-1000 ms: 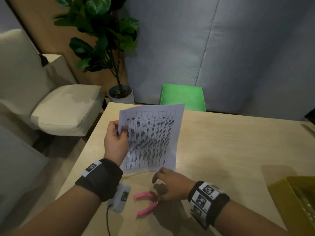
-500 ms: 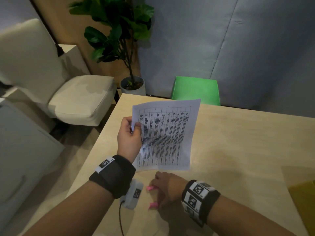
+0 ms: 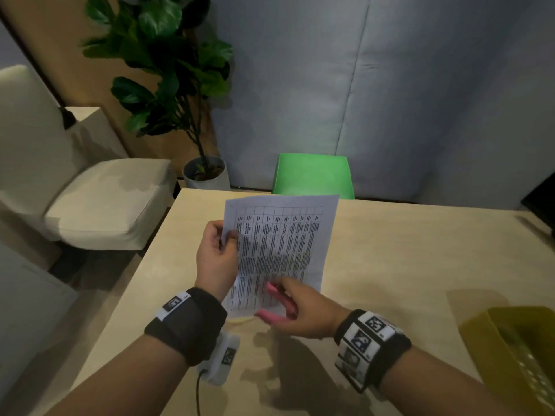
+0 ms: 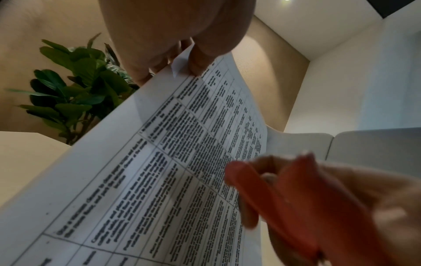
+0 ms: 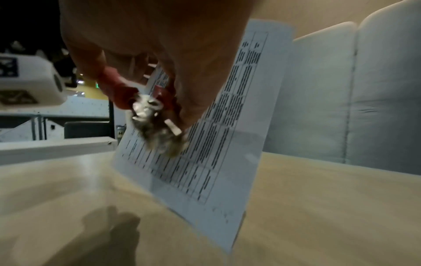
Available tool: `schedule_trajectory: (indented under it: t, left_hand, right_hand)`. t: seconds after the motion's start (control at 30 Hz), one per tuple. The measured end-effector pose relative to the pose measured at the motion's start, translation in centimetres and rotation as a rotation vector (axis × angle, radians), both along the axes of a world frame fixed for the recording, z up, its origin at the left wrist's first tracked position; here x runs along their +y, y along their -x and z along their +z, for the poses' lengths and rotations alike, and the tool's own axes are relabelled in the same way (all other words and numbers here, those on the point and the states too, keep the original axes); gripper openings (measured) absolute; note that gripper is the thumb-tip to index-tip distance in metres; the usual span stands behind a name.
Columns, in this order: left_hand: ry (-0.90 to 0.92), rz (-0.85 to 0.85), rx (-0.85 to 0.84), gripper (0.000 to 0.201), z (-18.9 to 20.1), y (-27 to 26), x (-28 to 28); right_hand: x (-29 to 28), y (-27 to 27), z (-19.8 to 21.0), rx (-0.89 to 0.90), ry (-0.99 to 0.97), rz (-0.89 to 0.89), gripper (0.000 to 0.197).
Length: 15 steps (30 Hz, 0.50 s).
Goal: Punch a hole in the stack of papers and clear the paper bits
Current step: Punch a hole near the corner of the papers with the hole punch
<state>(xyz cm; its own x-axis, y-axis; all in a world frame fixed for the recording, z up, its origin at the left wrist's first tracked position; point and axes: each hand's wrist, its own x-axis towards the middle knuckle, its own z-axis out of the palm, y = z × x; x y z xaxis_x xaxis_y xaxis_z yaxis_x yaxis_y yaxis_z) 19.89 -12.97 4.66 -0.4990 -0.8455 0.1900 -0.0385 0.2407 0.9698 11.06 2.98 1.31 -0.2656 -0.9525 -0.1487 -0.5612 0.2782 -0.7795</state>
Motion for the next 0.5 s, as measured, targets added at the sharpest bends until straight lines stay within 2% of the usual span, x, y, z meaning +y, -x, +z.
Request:
schedule_trajectory:
  t: [0.07,0.2,0.4,0.5]
  left_hand:
    - [0.004,-0.021,0.012,0.012,0.1,1.1,0.6]
    - [0.024,-0.046,0.016,0.018,0.5,3.4,2.1]
    - [0.045,-0.098,0.0,0.025,1.4,6.2,5.1]
    - [0.041,-0.133,-0.012,0.022,1.8,7.4,7.0]
  right_hand:
    - [0.9,1.3,1.1,-0.009,0.045,-0.042,0.062]
    - [2.4,3.9,2.9,-0.072,0.125,-0.128,0.064]
    - [5.0,7.5,6.1,0.126,0.18,-0.188,0.08]
    - [6.3,8.9,7.5,0.193,0.337,-0.273,0.071]
